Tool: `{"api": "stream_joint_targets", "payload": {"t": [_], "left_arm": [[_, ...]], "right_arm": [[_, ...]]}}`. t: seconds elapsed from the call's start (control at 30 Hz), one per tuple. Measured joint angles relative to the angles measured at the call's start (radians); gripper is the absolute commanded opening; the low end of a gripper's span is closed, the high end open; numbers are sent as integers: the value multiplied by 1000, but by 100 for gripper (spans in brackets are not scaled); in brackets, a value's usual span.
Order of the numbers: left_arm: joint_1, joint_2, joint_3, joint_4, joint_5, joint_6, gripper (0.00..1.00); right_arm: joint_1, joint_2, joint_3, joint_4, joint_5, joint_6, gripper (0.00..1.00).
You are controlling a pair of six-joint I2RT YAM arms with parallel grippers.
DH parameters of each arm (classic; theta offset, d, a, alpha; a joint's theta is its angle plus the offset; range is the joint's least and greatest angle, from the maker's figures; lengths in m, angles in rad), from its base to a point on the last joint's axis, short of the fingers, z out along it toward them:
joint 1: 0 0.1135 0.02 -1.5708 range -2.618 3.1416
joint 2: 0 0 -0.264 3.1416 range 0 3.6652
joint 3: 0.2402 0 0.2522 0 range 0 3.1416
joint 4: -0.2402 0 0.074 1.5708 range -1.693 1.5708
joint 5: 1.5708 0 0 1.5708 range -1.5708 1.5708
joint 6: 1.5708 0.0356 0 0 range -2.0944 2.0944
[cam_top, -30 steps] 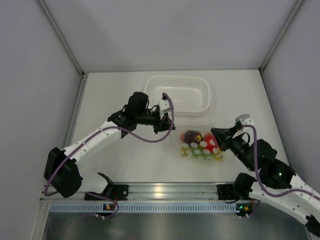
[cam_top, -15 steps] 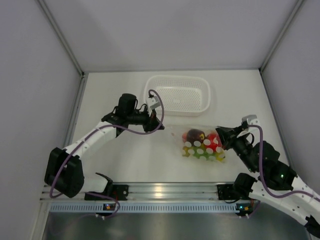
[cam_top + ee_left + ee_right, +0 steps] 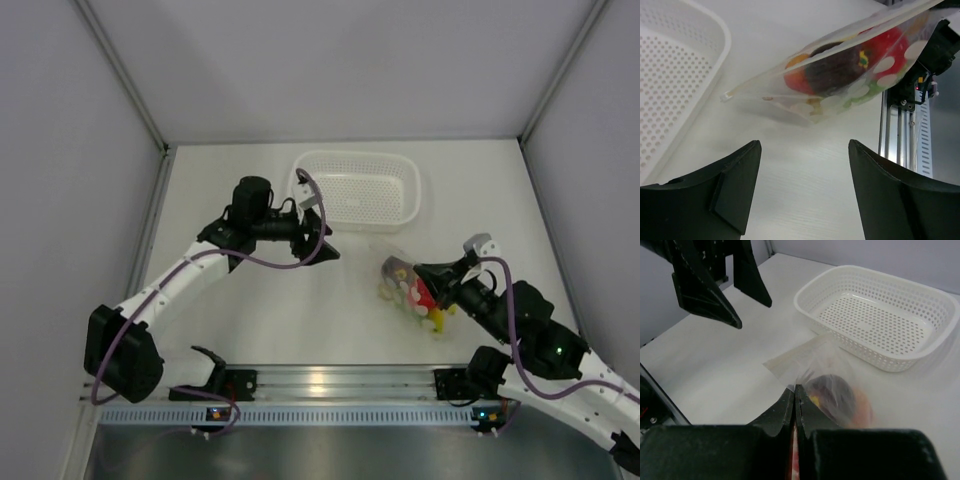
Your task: Open the zip-top bag and remove the fake food
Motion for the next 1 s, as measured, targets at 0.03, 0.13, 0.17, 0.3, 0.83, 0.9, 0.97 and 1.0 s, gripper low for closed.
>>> {"api": "stream_joint_targets", "payload": {"t": [0.03,0.13,0.17,0.3,0.83,0.9,0.97,1.0], "left_arm": [[-18,-2,22,14,-6,0,75],[-62,-4,56,72,-22,0,74],[-75,-3,61,92,-27,0,72],[-101,22,84,146,-34,0,71],[-117,97,73,222,39,50,63],[-117,85,48,222,51,55,62],[-117,79,33,222,57,59,62],[-117,76,27,222,61,61,62]], "right_arm": [[0,5,0,0,-13,-5,0],[0,26,0,0,-48,-12,0],[0,31,0,0,-57,-14,0],[0,34,0,0,-87,-19,0],[0,68,0,-1,-271,-61,0],[0,68,0,-1,-273,-61,0],[0,68,1,-1,-273,-61,0],[0,68,1,-1,-273,-61,0]]}}
